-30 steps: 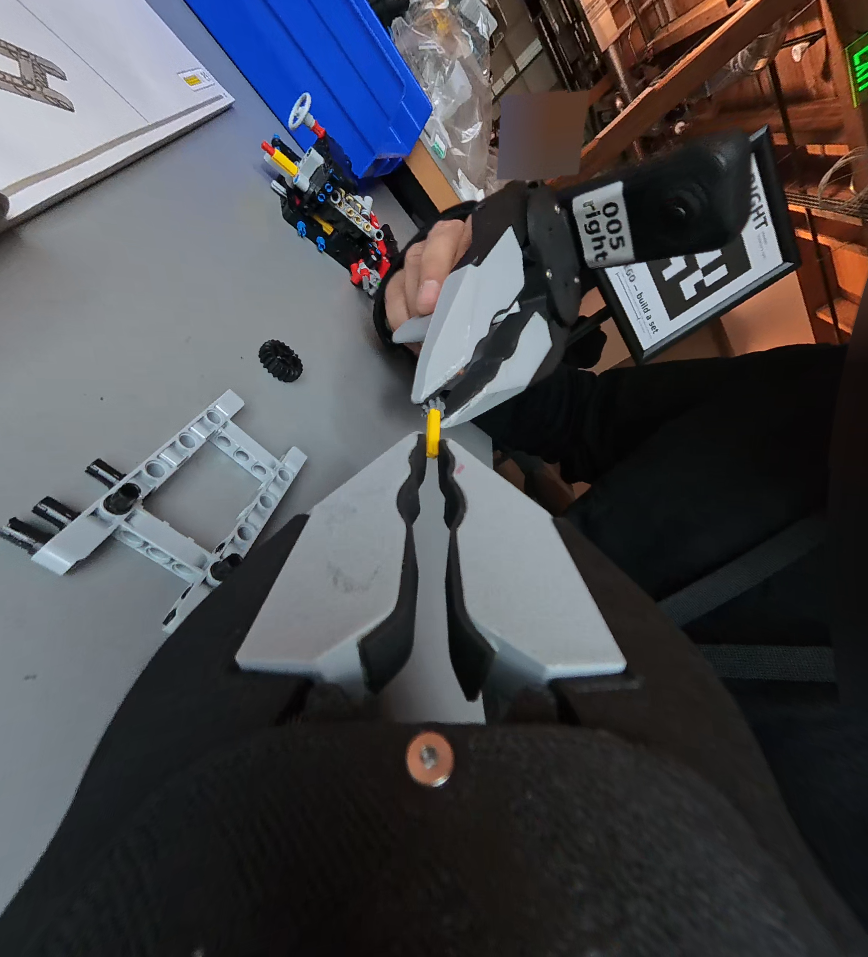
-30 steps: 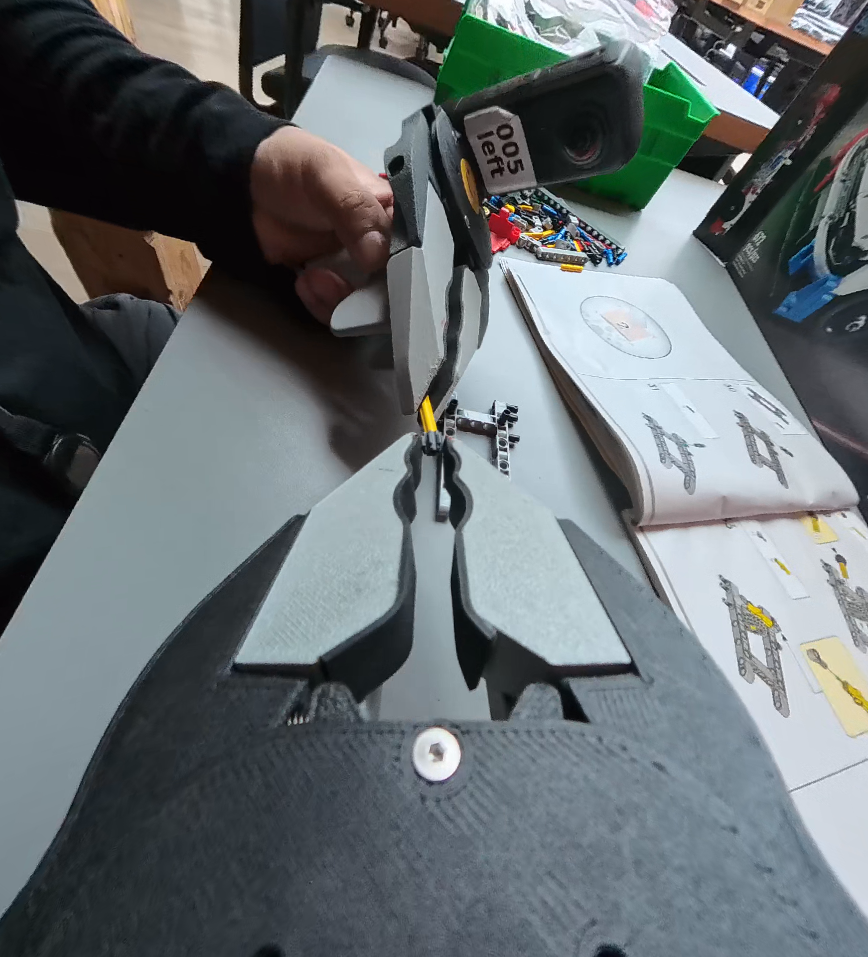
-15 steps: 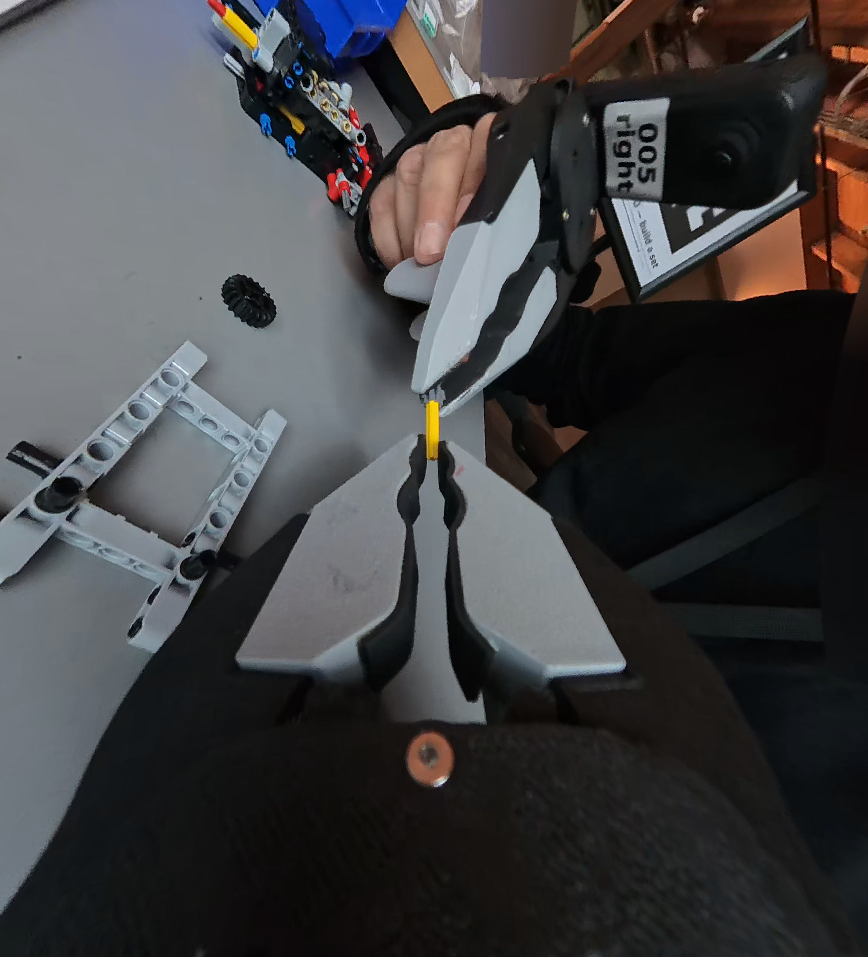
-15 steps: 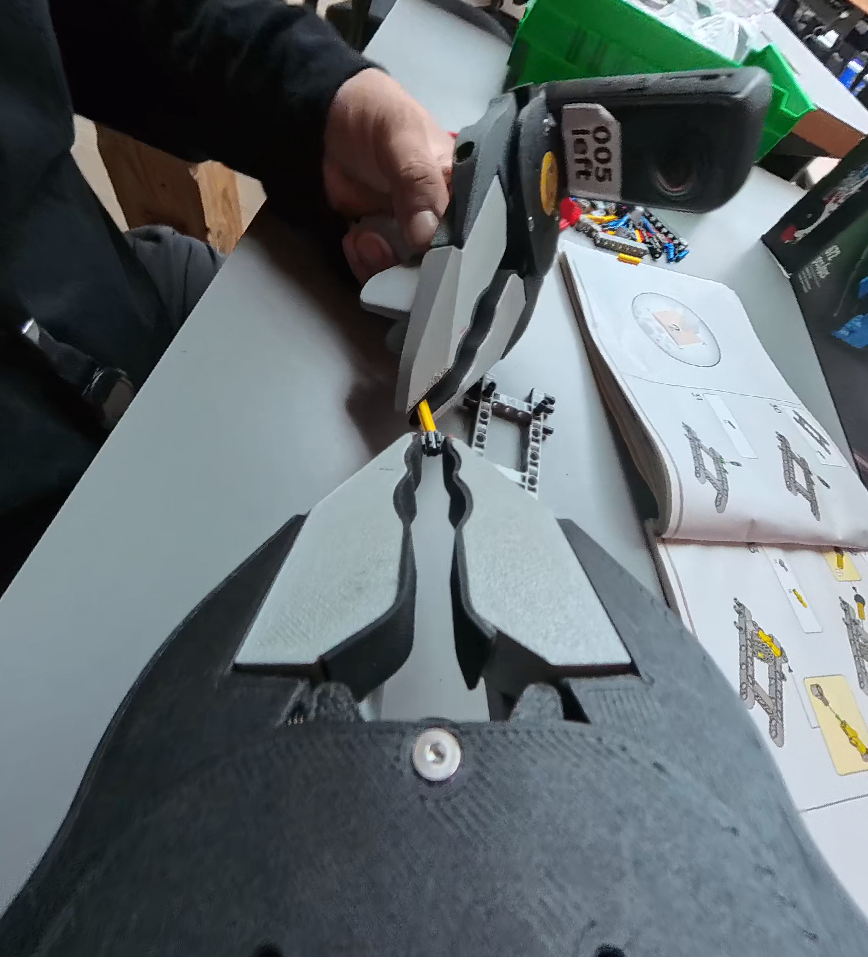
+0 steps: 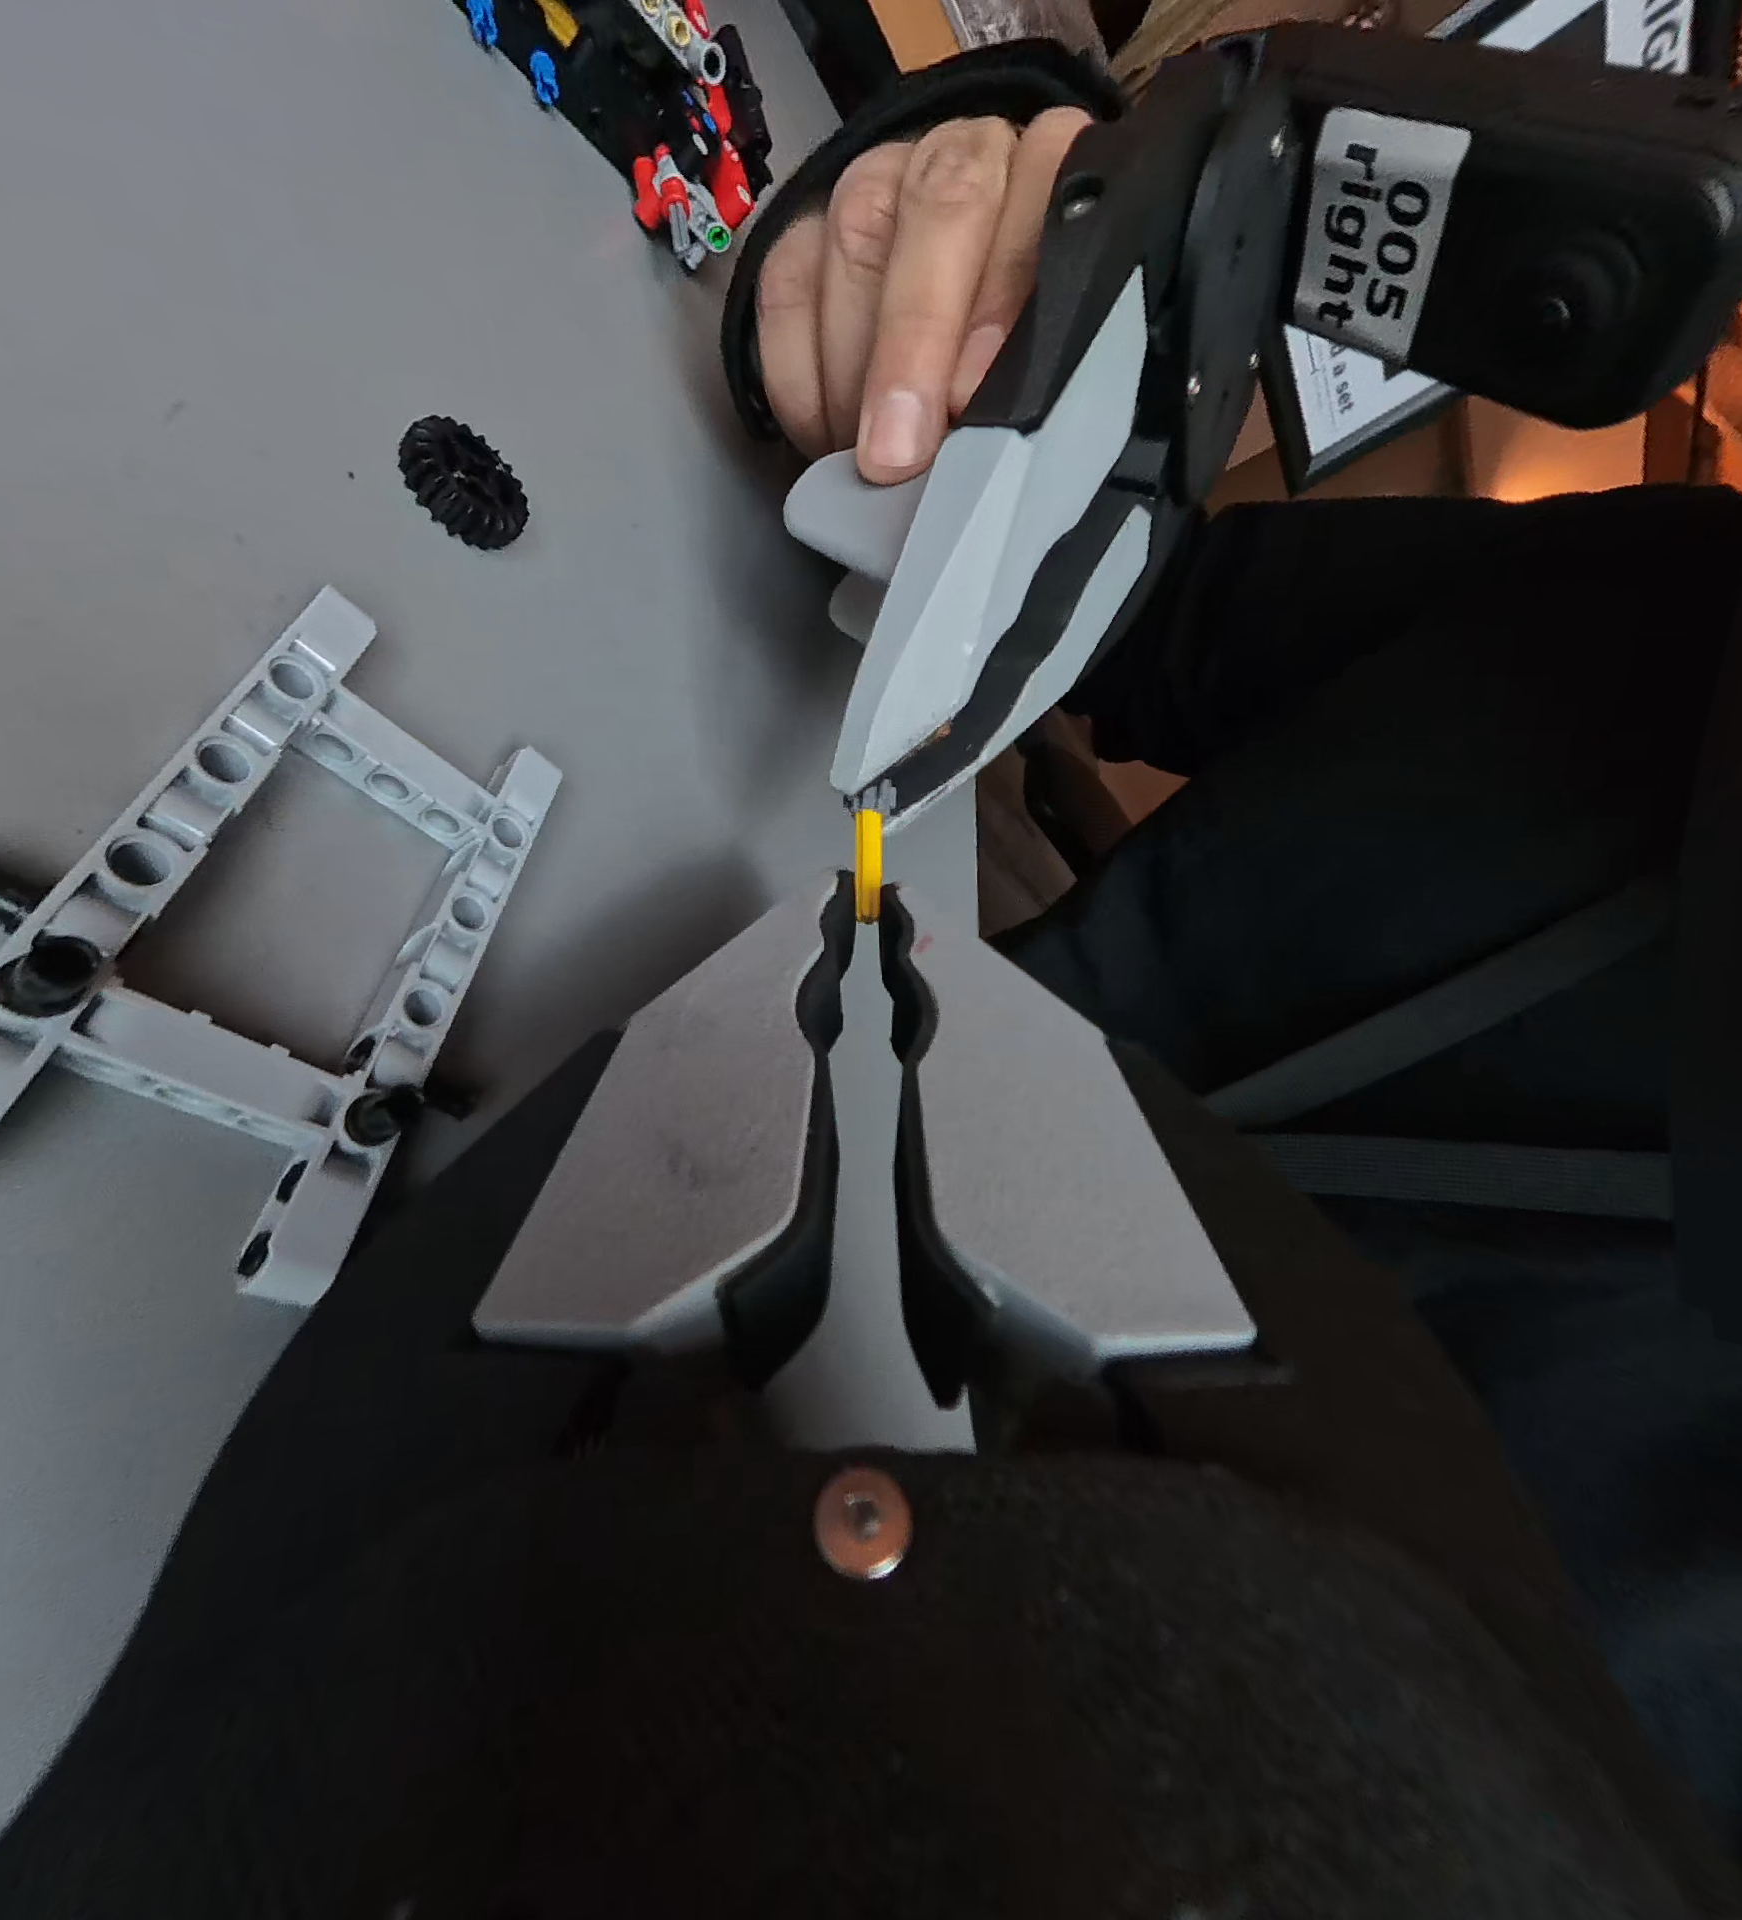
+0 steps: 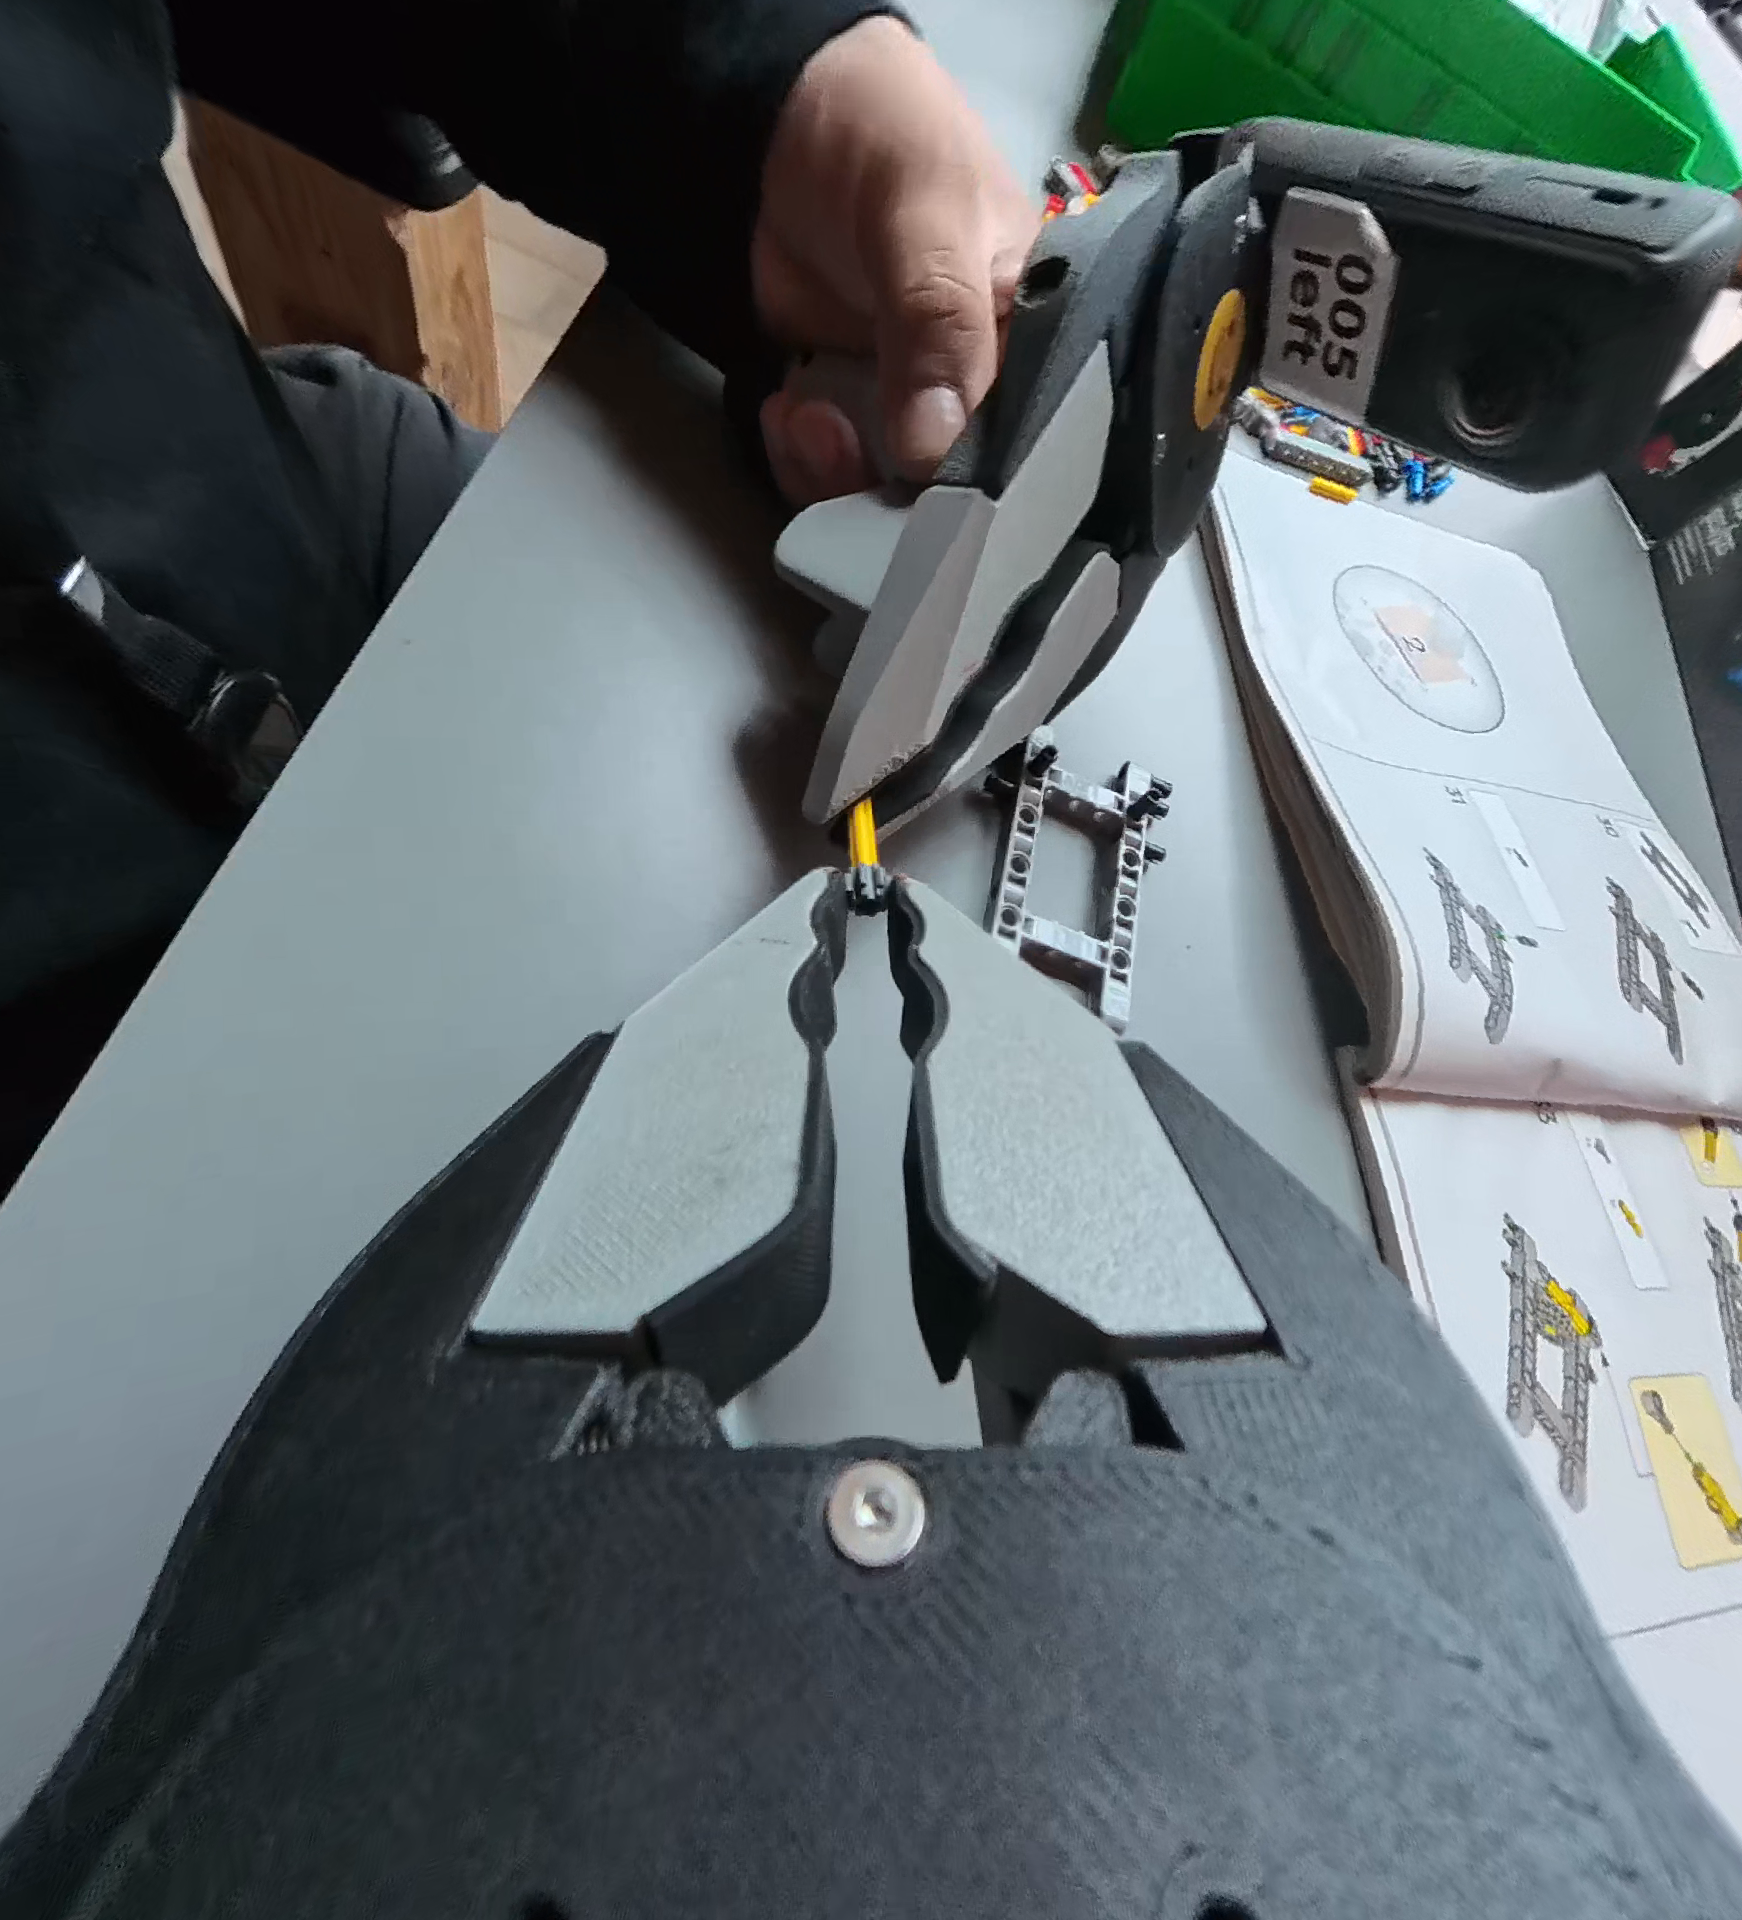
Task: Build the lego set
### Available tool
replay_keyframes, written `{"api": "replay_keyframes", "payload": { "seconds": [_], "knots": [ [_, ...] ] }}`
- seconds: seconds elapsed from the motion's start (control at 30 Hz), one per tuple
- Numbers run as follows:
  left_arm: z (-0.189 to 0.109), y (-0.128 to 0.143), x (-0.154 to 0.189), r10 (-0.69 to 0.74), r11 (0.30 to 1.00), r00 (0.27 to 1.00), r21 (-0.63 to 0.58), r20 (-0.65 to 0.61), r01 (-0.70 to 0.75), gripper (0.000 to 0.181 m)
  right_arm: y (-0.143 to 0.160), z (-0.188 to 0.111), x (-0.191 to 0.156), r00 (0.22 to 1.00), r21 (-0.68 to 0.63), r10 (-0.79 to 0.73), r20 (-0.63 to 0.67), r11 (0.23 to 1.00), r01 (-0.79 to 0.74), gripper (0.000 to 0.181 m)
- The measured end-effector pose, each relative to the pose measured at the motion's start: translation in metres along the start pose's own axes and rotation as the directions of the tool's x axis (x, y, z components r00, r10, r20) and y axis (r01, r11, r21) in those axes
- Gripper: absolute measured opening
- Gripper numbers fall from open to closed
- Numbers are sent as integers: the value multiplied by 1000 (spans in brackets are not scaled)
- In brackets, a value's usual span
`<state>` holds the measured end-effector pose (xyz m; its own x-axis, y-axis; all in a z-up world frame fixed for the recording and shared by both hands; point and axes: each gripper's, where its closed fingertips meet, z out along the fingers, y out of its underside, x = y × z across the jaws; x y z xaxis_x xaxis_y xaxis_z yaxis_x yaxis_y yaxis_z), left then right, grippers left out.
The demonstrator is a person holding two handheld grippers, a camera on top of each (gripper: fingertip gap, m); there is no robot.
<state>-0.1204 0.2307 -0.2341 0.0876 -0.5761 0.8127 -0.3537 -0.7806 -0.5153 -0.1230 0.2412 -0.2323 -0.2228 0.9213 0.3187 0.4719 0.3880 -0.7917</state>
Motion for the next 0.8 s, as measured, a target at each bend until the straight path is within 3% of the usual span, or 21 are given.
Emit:
{"api": "replay_keyframes", "payload": {
  "seconds": [0.8],
  "knots": [
    [2, 1, -1, 8, 1000, 1000, -2, 20, -7, 1, -2, 6, -2, 998, 31, 49, 34, 998, -50, 5]
  ]
}}
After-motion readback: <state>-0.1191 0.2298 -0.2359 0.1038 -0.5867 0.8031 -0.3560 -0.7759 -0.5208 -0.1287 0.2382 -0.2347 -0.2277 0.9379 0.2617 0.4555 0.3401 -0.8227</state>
